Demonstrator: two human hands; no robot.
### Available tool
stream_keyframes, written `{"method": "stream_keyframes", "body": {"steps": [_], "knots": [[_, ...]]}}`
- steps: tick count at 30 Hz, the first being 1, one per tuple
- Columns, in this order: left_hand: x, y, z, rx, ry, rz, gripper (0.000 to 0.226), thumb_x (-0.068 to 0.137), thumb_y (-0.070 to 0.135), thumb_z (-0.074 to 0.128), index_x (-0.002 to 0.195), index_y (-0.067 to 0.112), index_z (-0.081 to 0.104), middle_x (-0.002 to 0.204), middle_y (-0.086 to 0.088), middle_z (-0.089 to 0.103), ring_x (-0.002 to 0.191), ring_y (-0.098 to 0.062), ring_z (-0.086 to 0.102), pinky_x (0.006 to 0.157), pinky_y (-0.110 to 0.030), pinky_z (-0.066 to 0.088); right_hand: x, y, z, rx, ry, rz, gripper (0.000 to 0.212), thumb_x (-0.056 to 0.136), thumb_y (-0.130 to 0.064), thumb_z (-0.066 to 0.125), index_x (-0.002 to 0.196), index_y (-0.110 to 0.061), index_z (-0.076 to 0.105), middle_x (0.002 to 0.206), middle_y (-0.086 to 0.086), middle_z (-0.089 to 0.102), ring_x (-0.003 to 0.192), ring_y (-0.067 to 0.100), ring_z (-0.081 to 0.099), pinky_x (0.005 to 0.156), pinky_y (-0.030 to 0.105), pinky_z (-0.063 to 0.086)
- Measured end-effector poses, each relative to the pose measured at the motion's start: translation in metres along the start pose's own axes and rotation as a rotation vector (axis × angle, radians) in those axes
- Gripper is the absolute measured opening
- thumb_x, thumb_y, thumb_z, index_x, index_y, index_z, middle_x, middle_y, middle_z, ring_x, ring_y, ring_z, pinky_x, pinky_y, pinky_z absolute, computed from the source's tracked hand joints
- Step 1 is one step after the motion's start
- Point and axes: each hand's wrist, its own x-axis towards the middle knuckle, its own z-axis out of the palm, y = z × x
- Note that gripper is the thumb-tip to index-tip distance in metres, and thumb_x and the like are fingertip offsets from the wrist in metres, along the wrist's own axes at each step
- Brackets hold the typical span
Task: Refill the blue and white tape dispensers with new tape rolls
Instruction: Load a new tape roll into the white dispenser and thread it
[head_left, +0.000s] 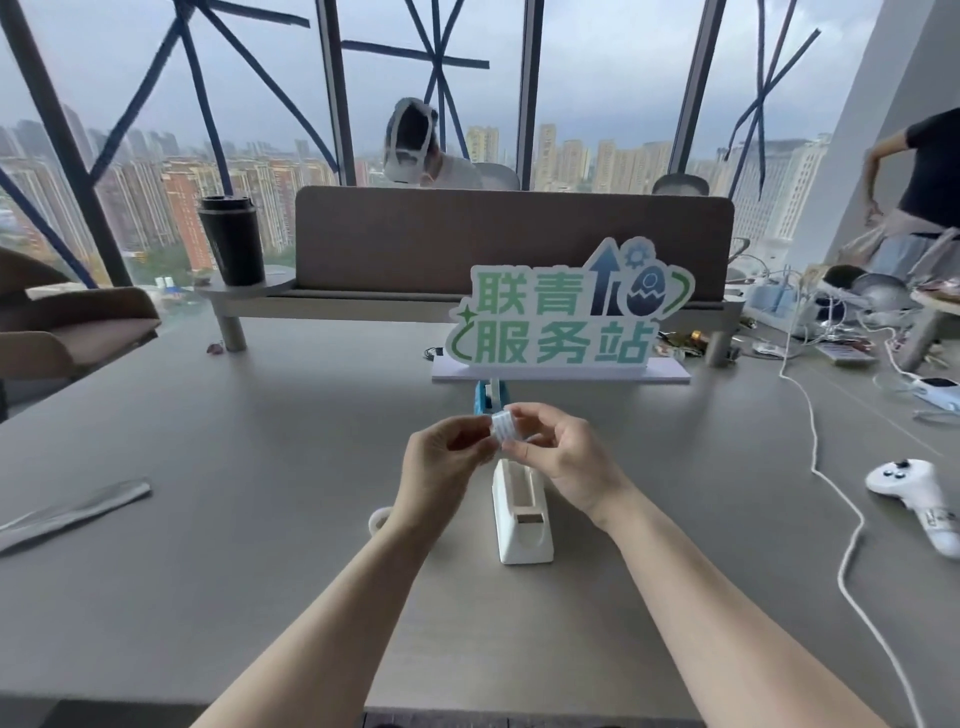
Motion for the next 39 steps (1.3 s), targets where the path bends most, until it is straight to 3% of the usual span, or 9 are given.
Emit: {"method": "stream_keyframes", "body": {"steps": [3,9,15,20,23,26,29,36,39], "knots": [[-0.002,0.001,0.005,-0.032,0.006,-0.01,0.014,0.079,0.001,0.072,0.093,0.003,0.075,0.09,-0.015,0.077,0.081,-0.019,0.073,0.081,-0.029,0.059,-0.003,0.004,-0.002,0.02,-0.008,0.001,0.038,0.079,-0.024,0.076,0.116,-0.021,0.066,0.107,0.009,0.071,0.098,0.036,0.065,0.095,0.045,0.053],[-0.002,0.001,0.012,-0.076,-0.002,-0.045,0.008,0.081,-0.001,0.071,0.082,0.006,0.073,0.083,-0.017,0.074,0.079,-0.024,0.069,0.085,-0.037,0.059,-0.006,0.008,-0.008,0.054,-0.018,0.009,0.03,0.083,-0.02,0.074,0.112,-0.022,0.068,0.107,0.006,0.074,0.102,0.025,0.067,0.095,0.034,0.052],[0.0,-0.006,0.013,0.008,0.021,-0.051,0.014,0.078,0.001,0.074,0.09,0.009,0.072,0.079,-0.008,0.072,0.075,-0.017,0.067,0.083,-0.039,0.058,-0.006,0.01,-0.01,0.089,0.009,0.052,0.035,0.081,-0.007,0.074,0.112,-0.013,0.057,0.095,0.005,0.073,0.085,0.009,0.065,0.074,0.016,0.051],[0.002,-0.009,0.011,0.086,-0.009,-0.05,0.026,0.079,0.005,0.074,0.1,0.019,0.073,0.092,-0.01,0.076,0.08,-0.018,0.069,0.087,-0.041,0.058,-0.005,0.013,-0.012,0.045,-0.008,0.048,0.018,0.082,-0.01,0.074,0.093,-0.011,0.059,0.082,0.001,0.065,0.075,0.011,0.058,0.069,0.017,0.048],[0.003,-0.006,0.009,0.124,-0.057,-0.041,0.028,0.082,0.0,0.07,0.106,0.013,0.072,0.092,-0.009,0.074,0.068,-0.005,0.065,0.073,-0.024,0.056,-0.004,0.013,-0.013,0.053,-0.055,0.046,0.015,0.084,-0.014,0.071,0.095,-0.007,0.063,0.086,0.004,0.067,0.081,0.013,0.06,0.08,0.029,0.049],[0.003,-0.004,0.008,0.142,-0.098,-0.032,0.027,0.083,-0.001,0.068,0.109,0.008,0.071,0.096,-0.01,0.072,0.072,-0.009,0.062,0.062,-0.011,0.051,-0.005,0.013,-0.015,0.068,-0.084,0.056,0.019,0.085,-0.015,0.07,0.099,-0.005,0.061,0.088,0.005,0.067,0.083,0.016,0.06,0.082,0.034,0.048],[0.004,-0.006,0.005,0.142,-0.109,-0.037,0.029,0.082,0.0,0.069,0.11,0.007,0.07,0.096,-0.009,0.07,0.073,-0.01,0.061,0.061,-0.011,0.051,-0.007,0.014,-0.015,0.073,-0.115,0.073,0.023,0.086,-0.018,0.068,0.103,-0.006,0.059,0.09,0.006,0.065,0.084,0.014,0.06,0.083,0.034,0.047],[0.005,-0.005,0.004,0.202,-0.233,-0.025,0.036,0.082,0.001,0.07,0.117,0.008,0.068,0.081,-0.004,0.064,0.055,0.005,0.058,0.059,-0.01,0.049,-0.012,0.006,-0.018,0.049,-0.204,0.102,0.03,0.084,-0.026,0.052,0.108,-0.007,0.054,0.093,0.0,0.061,0.078,-0.004,0.059,0.073,0.015,0.046],[0.006,-0.005,0.005,0.238,-0.25,-0.024,0.036,0.082,0.006,0.071,0.118,0.012,0.068,0.081,-0.004,0.065,0.056,0.002,0.055,0.059,-0.01,0.049,-0.012,0.007,-0.021,0.03,-0.215,0.107,0.028,0.084,-0.028,0.048,0.105,-0.01,0.052,0.089,-0.001,0.06,0.079,0.004,0.055,0.08,0.025,0.044]]}}
